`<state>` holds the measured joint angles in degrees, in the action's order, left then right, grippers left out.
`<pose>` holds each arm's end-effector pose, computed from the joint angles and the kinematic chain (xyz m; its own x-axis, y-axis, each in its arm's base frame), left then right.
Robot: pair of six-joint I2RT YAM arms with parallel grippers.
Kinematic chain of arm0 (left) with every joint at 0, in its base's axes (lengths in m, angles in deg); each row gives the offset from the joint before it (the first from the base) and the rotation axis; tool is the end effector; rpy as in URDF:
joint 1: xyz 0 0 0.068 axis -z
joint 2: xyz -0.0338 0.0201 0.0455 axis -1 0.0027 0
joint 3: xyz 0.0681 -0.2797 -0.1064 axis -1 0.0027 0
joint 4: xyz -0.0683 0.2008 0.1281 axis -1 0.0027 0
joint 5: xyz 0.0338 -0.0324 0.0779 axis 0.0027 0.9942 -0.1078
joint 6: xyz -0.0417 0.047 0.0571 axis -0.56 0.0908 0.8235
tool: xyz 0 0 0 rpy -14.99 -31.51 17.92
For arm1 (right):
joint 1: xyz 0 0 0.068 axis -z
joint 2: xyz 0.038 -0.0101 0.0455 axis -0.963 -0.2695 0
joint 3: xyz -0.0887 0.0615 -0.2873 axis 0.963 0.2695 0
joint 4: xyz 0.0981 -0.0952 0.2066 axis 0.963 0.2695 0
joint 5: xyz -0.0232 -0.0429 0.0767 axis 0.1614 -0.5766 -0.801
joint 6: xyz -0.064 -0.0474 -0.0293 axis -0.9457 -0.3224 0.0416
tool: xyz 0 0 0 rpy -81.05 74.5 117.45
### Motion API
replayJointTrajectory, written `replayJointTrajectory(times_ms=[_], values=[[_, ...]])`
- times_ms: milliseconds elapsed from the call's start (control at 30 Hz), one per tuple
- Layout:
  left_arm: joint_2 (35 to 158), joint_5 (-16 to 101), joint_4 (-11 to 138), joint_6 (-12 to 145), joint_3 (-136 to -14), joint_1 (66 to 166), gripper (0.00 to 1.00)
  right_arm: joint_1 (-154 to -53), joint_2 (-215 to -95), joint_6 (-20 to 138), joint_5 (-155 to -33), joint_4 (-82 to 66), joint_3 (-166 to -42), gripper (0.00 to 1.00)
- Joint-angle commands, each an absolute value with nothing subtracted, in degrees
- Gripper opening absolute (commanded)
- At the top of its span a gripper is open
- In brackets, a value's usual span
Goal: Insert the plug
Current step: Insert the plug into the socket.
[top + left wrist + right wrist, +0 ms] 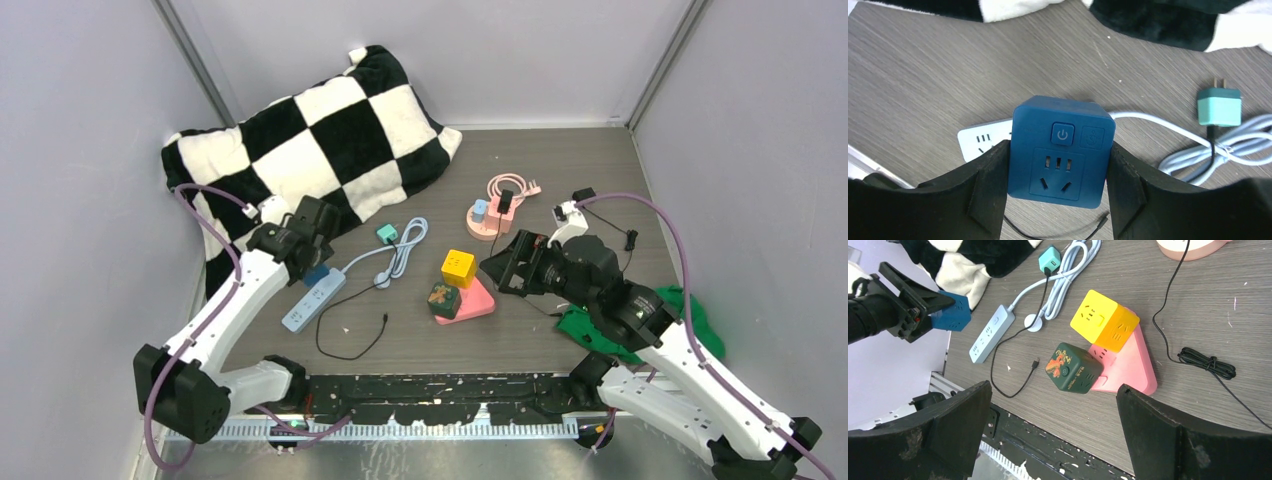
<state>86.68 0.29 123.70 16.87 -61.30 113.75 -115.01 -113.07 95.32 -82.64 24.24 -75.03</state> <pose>0.1912 -0.0394 0.2926 -0.5088 -0.5712 -0.6441 -0.6679 0.7340 -0.1234 0.1110 0.0895 0.3285 -0.6560 0.3390 -0.6744 -0.2199 0.7689 0.6004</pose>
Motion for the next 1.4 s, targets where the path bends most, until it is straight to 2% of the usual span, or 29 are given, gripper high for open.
replayJointTrajectory(times_ms=[0, 300, 1367], values=[[87.7, 1.6, 123.7, 14.6, -60.2, 111.1, 0.01, -114.8, -111.1, 94.9, -81.2, 24.2, -74.9, 1.00], [90.8, 2.6, 127.6, 11.2, -60.7, 110.2, 0.01, -114.9, -110.6, 94.9, -81.2, 24.0, -74.3, 1.00], [92.6, 6.1, 120.5, 11.1, -54.7, 108.5, 0.01, -114.8, -109.6, 93.9, -79.8, 25.2, -73.1, 1.00]])
